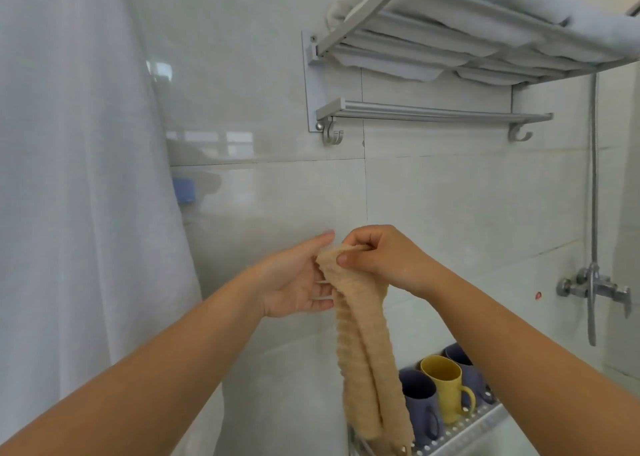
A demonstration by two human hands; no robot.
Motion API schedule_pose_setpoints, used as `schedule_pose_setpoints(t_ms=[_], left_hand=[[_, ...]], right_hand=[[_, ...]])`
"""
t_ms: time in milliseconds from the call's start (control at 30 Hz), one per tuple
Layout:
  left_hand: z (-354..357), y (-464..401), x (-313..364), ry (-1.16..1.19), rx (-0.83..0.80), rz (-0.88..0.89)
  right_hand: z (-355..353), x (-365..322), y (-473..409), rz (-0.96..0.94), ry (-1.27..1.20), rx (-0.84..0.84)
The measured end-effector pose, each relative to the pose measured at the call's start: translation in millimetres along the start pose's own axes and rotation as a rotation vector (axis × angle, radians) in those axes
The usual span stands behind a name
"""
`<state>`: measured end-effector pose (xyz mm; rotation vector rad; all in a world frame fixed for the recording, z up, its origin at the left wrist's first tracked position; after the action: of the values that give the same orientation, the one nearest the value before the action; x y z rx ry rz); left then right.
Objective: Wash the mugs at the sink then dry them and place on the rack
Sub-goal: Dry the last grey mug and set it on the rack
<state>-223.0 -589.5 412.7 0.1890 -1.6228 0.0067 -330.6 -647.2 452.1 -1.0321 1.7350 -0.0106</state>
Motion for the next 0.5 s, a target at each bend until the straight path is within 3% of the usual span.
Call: schedule_pose_setpoints(t_ms=[133,233,333,500], left_hand=[[0,0,9,-0.077,0.045,0.161],[-14,0,21,-0.136,0.156,0.28],[-26,5,36,-0.432,0.199,0.342],[-20,7,51,-0.994,0.265,0.413]], right_hand=[[-3,-2,-5,-0.038,0.141,0.109],[-7,-6,-6,-0.011,0.218,-0.014],[-9,-5,-5,0.065,0.504,-0.186],[8,-20,-9,-0.025,0.898,-0.162]])
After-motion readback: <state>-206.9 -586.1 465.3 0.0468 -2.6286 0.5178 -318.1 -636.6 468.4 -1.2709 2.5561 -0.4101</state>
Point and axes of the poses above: each hand's wrist, its own y-axis away from the middle knuckle, its own z-axis out of the palm, x = y × z, the point moved 7 cm from there along -y, towards the middle knuckle, and after that the axes turned 5 degrees about x, right-handed, at the moved point
